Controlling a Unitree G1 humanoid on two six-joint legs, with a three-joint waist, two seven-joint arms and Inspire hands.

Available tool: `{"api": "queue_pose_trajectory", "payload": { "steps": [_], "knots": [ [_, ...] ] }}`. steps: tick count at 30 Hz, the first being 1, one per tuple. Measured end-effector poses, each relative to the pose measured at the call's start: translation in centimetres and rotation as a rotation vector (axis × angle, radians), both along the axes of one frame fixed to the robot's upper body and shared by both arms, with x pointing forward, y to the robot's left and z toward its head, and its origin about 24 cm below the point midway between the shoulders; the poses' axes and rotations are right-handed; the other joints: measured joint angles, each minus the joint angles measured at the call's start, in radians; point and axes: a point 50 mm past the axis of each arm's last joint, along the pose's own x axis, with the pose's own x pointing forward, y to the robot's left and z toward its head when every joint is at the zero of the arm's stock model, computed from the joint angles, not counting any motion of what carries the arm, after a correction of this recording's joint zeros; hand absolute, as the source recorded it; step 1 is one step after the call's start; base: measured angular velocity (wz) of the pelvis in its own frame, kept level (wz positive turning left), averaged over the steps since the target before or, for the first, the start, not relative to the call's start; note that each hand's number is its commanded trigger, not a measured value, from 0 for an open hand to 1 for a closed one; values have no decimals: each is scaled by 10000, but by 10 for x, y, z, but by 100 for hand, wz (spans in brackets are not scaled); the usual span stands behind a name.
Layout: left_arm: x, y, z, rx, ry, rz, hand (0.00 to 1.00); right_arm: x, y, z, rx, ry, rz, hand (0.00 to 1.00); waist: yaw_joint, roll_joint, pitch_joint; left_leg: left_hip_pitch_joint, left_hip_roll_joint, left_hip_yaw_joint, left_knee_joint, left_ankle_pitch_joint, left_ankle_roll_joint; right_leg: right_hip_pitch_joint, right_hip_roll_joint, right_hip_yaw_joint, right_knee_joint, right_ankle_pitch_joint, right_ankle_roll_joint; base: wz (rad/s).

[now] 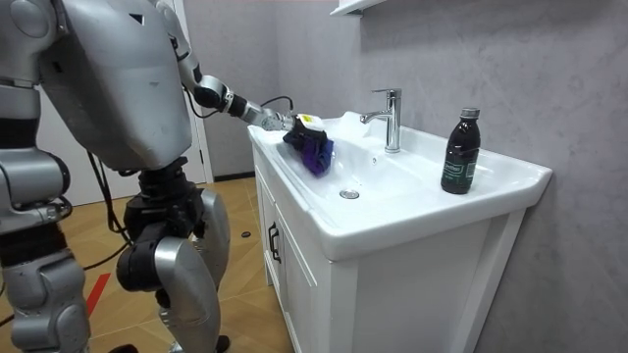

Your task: Wipe basin

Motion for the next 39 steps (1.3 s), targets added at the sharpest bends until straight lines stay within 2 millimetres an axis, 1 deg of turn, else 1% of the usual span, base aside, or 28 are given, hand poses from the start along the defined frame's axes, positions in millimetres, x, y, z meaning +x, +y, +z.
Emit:
{"api": "queue_pose_trajectory", "payload": {
  "steps": [2,5,8,10,13,15,16,18,19,21,22,26,28,31,33,35,39],
  "knots": [
    [7,2,10,56,-512,16,100,-1,-1,0,-119,-10,-55,0,71,8,-1,-80,-11,-159,26,0,0,-5,-42,-121,-14,1,1,23],
    [11,8,23,9,-1196,241,100,-2,-1,0,-129,-97,-136,0,213,25,-2,-85,-11,-237,26,0,-1,26,-54,-208,-15,0,1,8],
    [12,12,29,61,-1454,291,100,-2,0,0,-71,-183,-318,0,315,28,2,-93,-18,-311,21,1,-2,40,-62,-222,-13,0,1,5],
    [16,11,36,12,-1846,318,100,-5,1,0,-35,-108,-287,0,440,13,13,-136,-33,-439,27,1,-2,35,-82,-290,-10,-2,5,11],
    [21,10,46,-45,-2356,317,100,-4,1,0,12,-132,-242,0,493,-22,36,-252,-64,-538,74,19,-34,-16,-153,-478,5,-10,18,19],
    [25,9,54,-50,-2758,223,100,-5,1,-1,60,-103,-196,0,625,-44,53,-258,-84,-581,74,32,-51,-32,-183,-533,4,-18,32,12],
    [27,8,59,-29,-2998,150,100,-5,2,-1,70,-113,-173,0,697,-53,59,-267,-107,-626,76,35,-55,-34,-210,-570,-5,-35,53,10],
    [29,7,65,-62,-3280,95,100,-6,2,-1,91,-118,-161,0,713,-65,62,-303,-158,-740,75,37,-55,-24,-265,-658,15,-71,101,22],
    [30,6,67,-135,-3414,105,100,-5,2,-1,174,-111,-153,0,716,-63,59,-320,-185,-746,74,38,-55,-24,-313,-751,21,-86,126,24],
    [31,5,69,-129,-3492,58,100,-9,3,-1,303,-16,-128,0,772,-84,53,-340,-219,-753,72,38,-54,-8,-357,-768,50,-108,164,12],
    [32,4,71,-132,-3573,23,100,-8,4,-2,336,1,-4,0,925,-104,47,-394,-235,-747,63,38,-54,-12,-376,-773,59,-116,181,4],
    [32,3,76,-302,-3890,101,100,-8,10,-4,524,48,116,0,1118,-231,20,-408,-242,-750,54,38,-53,23,-386,-856,52,-96,205,7],
    [32,2,78,-282,-4007,23,100,-8,11,-5,586,-6,57,0,1212,-273,32,-417,-242,-824,57,38,-53,104,-397,-1030,-2,-92,209,9],
    [34,-2,85,-249,-4326,-178,100,-8,13,-5,663,-70,-128,0,1286,-284,40,-419,-240,-846,59,38,-53,174,-402,-1066,-127,-92,216,13],
    [31,-4,89,-167,-4499,-295,100,-3,13,-5,670,-189,-119,0,1273,-236,42,-447,-244,-910,50,38,-53,180,-427,-1241,-166,-92,220,14],
    [27,-11,91,-188,-4779,-519,100,0,14,-5,674,-272,-146,0,1255,-204,53,-449,-249,-1005,8,39,-52,204,-430,-1310,-197,-94,222,11],
    [20,-23,89,-592,-5044,-668,100,5,16,-6,659,-448,-206,0,1197,-211,60,-429,-269,-1224,-61,42,-52,353,-426,-1447,-348,-90,235,14]
  ]
}}
